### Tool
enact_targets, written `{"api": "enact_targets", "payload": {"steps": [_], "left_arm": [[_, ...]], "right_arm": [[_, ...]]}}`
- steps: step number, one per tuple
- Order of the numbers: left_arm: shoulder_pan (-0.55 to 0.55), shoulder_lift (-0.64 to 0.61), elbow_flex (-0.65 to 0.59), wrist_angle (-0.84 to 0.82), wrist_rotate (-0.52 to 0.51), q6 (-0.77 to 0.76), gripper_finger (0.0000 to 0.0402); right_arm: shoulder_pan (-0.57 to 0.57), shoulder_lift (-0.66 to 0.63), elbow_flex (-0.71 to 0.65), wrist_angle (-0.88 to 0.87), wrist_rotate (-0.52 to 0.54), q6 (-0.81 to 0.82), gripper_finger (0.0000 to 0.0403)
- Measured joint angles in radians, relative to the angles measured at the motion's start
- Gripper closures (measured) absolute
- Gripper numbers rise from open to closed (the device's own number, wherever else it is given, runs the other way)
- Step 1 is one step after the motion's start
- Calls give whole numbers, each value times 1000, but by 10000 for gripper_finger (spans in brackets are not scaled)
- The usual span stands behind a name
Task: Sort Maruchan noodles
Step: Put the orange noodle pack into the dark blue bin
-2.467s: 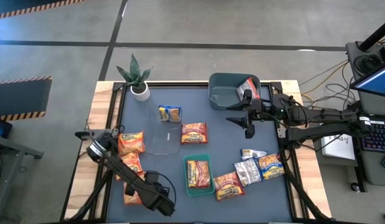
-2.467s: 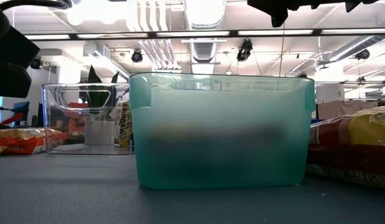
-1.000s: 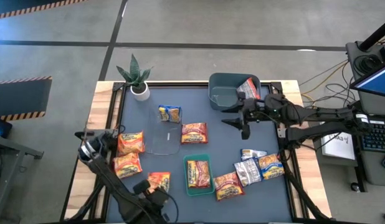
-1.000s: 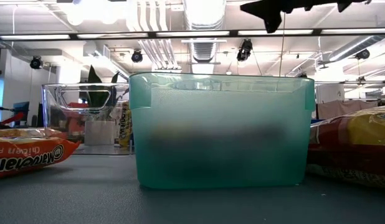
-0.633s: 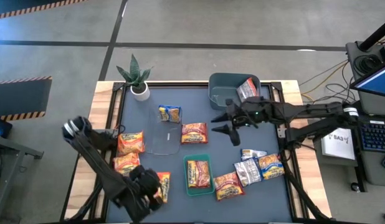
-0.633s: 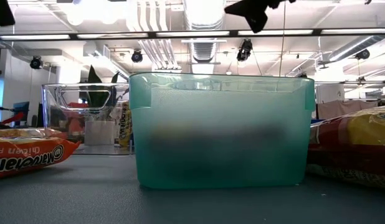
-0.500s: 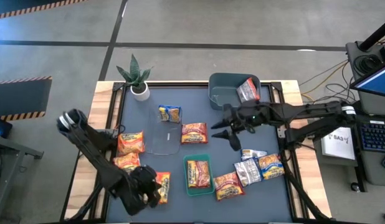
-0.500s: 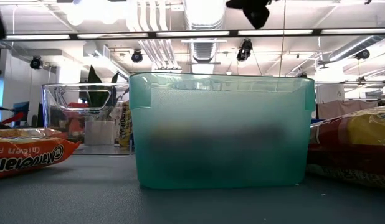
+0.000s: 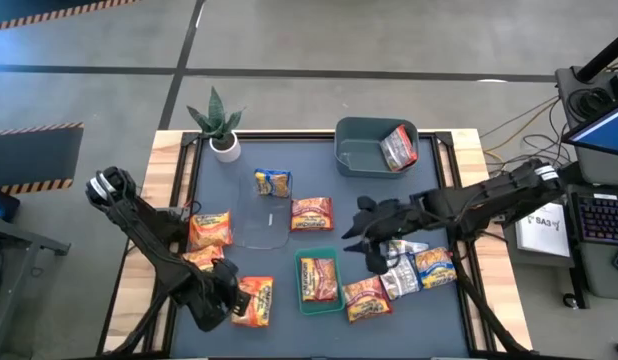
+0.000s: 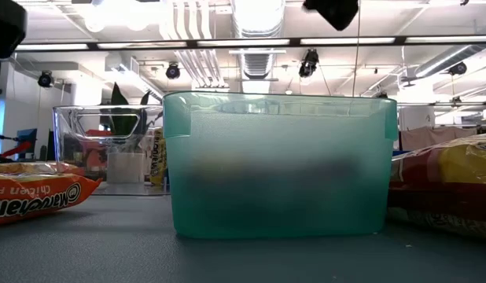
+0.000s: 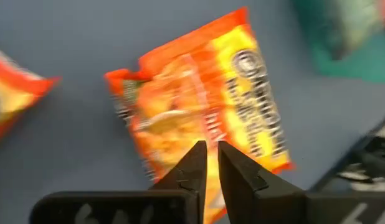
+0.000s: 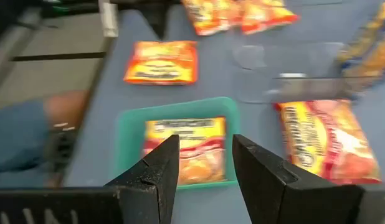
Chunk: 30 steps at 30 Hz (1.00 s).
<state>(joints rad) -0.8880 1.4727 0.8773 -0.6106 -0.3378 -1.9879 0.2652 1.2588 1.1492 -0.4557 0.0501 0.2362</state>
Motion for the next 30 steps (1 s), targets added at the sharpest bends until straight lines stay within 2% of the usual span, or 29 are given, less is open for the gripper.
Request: {"api": "enact_targets", "payload": {"steps": [3, 8, 16, 20, 24, 30], "left_arm": [[-6, -3, 12, -102, 32, 12, 354], [-5, -2, 11, -198, 30, 25, 302], [-25, 15, 11, -142, 4, 56, 238], [-72, 15, 11, -78, -3, 57, 225], [-126, 16, 10, -80, -94, 14, 224], [-163, 16, -45, -54, -124, -53, 224]], "right_arm": [[34, 57, 12, 8, 90, -1, 266], [64, 183, 57, 93, 108, -25, 266], [78, 419, 242, 146, 111, -96, 282], [82, 537, 358, 148, 119, -142, 312], [86, 633, 443, 163, 144, -169, 350], [100, 758, 551, 164, 231, -185, 392]]}}
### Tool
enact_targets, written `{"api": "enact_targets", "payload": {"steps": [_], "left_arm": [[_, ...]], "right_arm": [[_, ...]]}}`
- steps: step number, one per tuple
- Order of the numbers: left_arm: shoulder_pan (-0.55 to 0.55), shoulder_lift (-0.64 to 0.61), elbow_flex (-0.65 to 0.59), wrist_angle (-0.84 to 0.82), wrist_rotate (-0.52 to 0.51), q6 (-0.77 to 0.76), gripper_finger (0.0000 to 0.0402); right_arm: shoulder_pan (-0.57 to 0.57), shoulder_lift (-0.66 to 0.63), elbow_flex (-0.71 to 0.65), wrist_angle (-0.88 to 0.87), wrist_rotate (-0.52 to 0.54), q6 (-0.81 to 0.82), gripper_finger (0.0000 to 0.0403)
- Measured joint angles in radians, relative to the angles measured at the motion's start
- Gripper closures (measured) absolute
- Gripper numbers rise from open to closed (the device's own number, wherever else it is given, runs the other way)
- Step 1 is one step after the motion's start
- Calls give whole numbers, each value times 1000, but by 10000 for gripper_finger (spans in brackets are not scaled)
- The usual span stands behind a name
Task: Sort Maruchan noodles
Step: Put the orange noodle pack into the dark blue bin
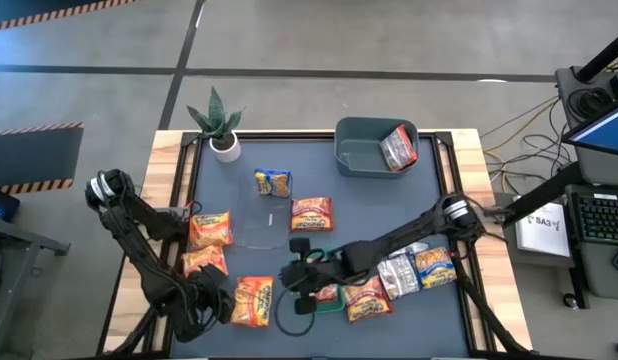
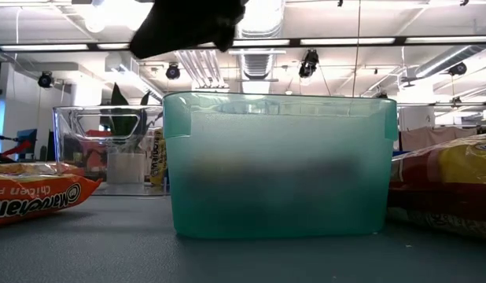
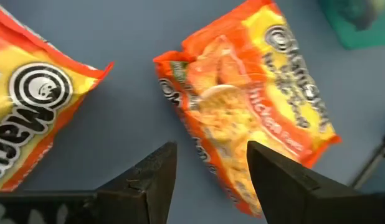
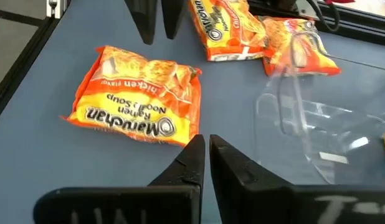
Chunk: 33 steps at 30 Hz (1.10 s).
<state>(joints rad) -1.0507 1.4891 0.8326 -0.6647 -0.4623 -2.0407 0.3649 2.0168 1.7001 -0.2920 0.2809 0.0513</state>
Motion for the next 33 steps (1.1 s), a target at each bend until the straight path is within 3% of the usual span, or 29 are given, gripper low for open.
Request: {"api": "enact_targets", "payload": {"steps": [8, 15, 21, 26, 33], "left_arm": [[0, 0, -134, 269, -1, 35, 224], [0, 0, -188, 407, -1, 42, 224], [1, 1, -192, 428, -8, 38, 219], [5, 1, -198, 428, -78, 21, 205], [5, 0, -206, 454, -144, 23, 196]], "right_arm": [[-1, 132, 185, -95, 0, -9, 394], [0, 235, 344, -232, 0, -38, 394], [0, 257, 369, -244, -18, -50, 394], [1, 259, 359, -246, -109, -52, 394], [5, 297, 356, -186, -120, -52, 394]]}}
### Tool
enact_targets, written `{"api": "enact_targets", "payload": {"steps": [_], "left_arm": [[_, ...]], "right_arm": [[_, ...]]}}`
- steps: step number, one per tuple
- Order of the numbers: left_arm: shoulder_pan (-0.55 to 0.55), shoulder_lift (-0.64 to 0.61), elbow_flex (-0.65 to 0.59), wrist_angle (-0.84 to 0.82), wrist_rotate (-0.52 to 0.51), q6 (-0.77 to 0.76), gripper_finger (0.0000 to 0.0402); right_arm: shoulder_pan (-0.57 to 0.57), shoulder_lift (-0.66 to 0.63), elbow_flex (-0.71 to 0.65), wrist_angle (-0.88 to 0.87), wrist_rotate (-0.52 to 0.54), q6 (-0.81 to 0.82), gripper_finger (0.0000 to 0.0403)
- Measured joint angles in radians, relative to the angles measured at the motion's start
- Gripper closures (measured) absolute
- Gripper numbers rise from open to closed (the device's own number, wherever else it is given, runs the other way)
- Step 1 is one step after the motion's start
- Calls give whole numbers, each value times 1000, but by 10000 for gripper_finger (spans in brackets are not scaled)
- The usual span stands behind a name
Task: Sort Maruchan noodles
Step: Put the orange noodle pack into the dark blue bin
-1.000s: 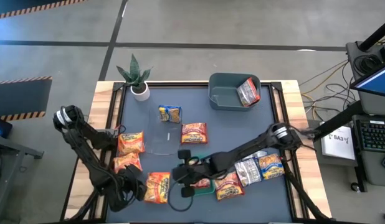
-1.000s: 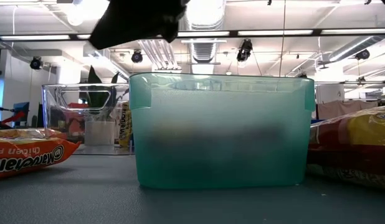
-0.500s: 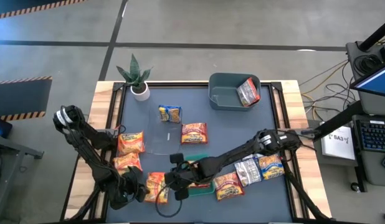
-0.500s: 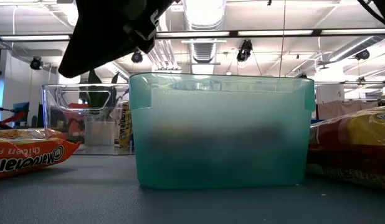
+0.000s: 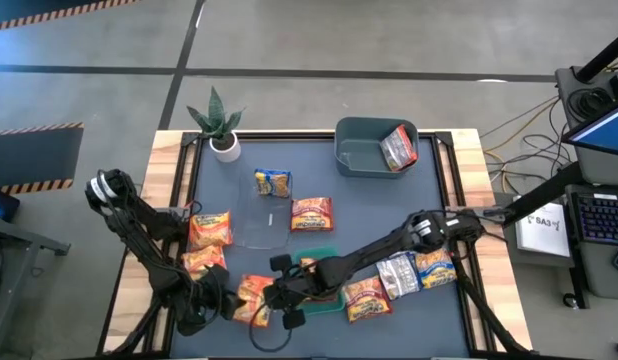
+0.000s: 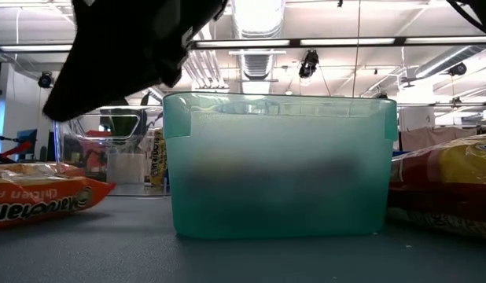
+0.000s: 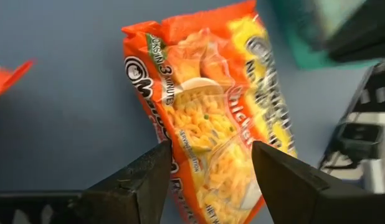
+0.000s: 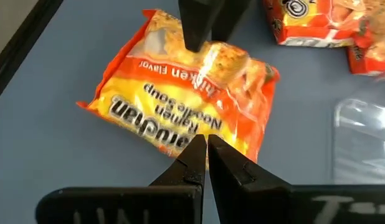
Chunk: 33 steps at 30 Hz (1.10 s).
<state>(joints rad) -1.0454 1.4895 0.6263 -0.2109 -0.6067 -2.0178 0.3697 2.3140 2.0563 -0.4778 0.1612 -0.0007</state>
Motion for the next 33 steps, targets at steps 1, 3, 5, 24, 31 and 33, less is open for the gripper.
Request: {"api": "enact_targets", "payload": {"steps": [1, 3, 5, 24, 31, 33], "left_arm": [[1, 0, 0, 7, -16, 10, 196], [2, 0, 4, 10, -24, 18, 196], [3, 0, 7, 10, -24, 19, 196], [2, 0, 47, 7, 96, 36, 196], [-8, 3, 80, 9, 113, 32, 196], [-8, 15, 80, 9, 86, 24, 196]], "right_arm": [[-1, 7, 0, 0, -4, -4, 394], [-1, 21, 0, 11, -5, -12, 394], [-1, 28, -1, 10, -4, -13, 394], [-6, 72, -1, 34, -36, -27, 394], [-7, 72, -2, 11, -39, -27, 394], [-7, 72, -2, 10, -39, -35, 394]]}}
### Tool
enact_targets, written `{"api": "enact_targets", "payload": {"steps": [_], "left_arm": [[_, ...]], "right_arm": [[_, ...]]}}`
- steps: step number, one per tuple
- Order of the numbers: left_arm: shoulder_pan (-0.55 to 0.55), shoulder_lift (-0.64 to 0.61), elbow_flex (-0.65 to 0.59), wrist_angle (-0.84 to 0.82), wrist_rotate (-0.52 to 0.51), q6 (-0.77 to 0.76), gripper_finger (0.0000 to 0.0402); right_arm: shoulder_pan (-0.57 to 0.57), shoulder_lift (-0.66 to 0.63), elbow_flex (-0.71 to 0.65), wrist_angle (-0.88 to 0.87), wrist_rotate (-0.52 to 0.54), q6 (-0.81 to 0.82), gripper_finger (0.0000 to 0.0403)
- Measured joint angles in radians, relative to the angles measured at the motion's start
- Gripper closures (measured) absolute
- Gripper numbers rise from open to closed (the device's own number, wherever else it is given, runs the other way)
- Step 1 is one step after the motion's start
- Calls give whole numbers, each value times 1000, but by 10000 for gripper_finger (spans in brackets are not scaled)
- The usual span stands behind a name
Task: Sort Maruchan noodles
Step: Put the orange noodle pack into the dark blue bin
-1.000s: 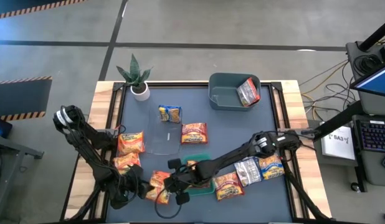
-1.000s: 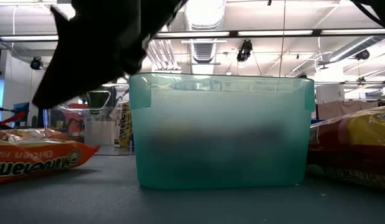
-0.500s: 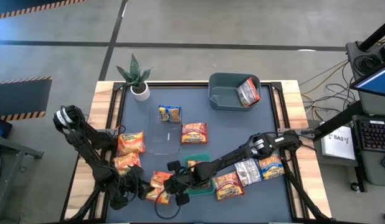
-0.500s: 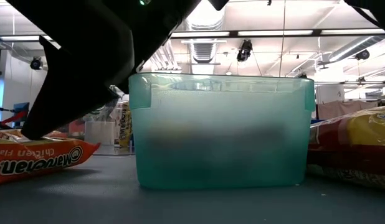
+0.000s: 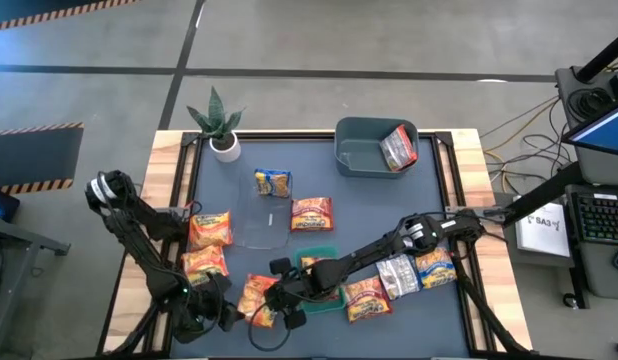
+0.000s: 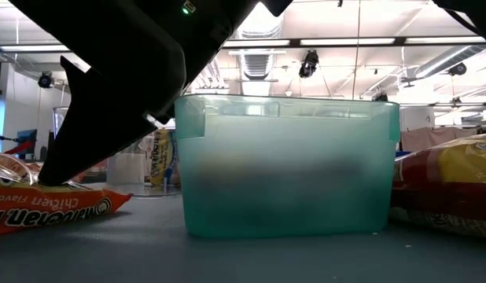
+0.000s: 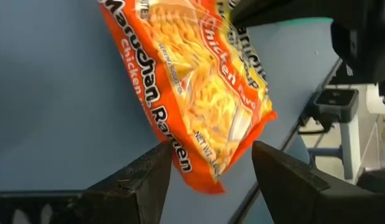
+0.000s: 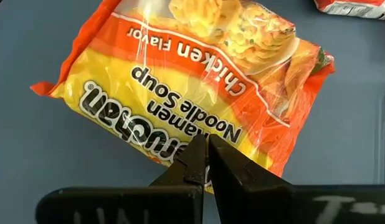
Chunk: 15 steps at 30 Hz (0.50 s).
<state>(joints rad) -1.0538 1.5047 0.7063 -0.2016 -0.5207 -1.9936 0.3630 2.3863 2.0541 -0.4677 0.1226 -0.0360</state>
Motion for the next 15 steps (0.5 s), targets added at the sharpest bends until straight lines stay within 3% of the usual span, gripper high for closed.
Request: {"api": "enact_targets", "payload": {"steps": [15], "left_arm": [[1, 166, 0, 131, -97, -107, 196]], "right_arm": [[0, -2, -2, -6, 2, -15, 394]]}}
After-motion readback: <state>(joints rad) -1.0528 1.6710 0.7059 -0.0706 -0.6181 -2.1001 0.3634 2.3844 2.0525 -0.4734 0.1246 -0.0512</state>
